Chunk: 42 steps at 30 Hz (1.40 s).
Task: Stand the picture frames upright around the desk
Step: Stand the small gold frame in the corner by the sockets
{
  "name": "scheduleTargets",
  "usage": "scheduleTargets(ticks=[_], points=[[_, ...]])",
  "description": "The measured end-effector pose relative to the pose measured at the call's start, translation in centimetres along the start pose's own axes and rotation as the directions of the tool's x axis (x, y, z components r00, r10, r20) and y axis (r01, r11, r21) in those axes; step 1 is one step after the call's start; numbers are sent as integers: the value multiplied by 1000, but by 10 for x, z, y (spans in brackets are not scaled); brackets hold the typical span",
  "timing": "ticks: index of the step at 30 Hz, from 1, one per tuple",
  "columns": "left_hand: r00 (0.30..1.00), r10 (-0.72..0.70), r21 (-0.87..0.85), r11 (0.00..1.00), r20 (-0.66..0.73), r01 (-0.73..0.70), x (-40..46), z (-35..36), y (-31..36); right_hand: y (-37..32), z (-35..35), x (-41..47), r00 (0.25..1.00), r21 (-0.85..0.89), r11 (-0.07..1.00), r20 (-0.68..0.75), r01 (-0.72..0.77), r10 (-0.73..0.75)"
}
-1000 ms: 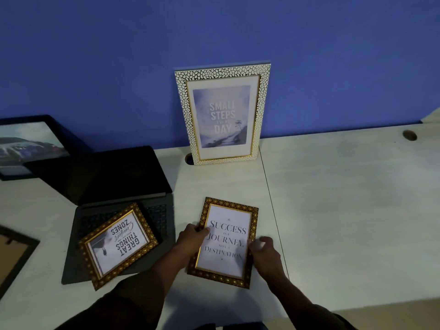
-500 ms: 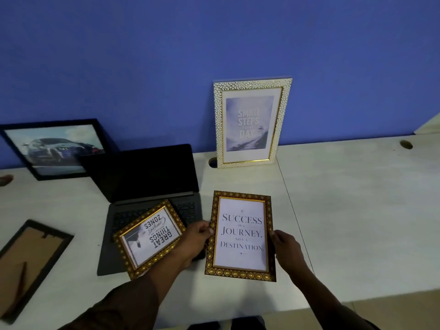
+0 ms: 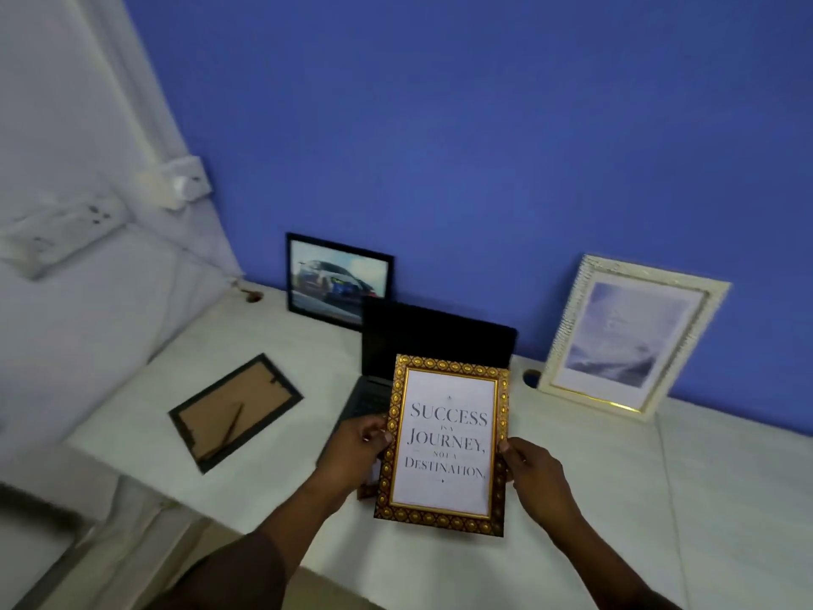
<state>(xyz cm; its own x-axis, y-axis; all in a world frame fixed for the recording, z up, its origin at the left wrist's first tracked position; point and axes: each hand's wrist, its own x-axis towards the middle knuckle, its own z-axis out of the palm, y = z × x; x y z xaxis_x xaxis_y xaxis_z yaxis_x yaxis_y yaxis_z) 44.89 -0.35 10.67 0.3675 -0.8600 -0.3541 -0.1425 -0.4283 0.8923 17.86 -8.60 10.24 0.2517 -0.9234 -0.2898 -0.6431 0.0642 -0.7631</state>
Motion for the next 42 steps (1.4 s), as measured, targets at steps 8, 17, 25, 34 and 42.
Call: scheduleTargets(ticks=[8,17,25,34,42], points=[[982,11,1,1000,-187,-11,-50,-88,-30,-66,63,4,974,-57,982,152,180,-170],[939,17,38,999,-344,-4,-29,-210,-43,-171,158,52,925,-96,943,246,319,-288],[922,39,109,994,-384,3,78,-352,-64,-285,281,180,893,-189,898,306,398,-332],[897,34,282,954,-441,103,216,-503,-75,-402,401,297,875,-236,884,384,403,-296],[912,-70,285,938,-404,198,272,-535,-114,-457,459,359,848,-277,878,480,391,-226]])
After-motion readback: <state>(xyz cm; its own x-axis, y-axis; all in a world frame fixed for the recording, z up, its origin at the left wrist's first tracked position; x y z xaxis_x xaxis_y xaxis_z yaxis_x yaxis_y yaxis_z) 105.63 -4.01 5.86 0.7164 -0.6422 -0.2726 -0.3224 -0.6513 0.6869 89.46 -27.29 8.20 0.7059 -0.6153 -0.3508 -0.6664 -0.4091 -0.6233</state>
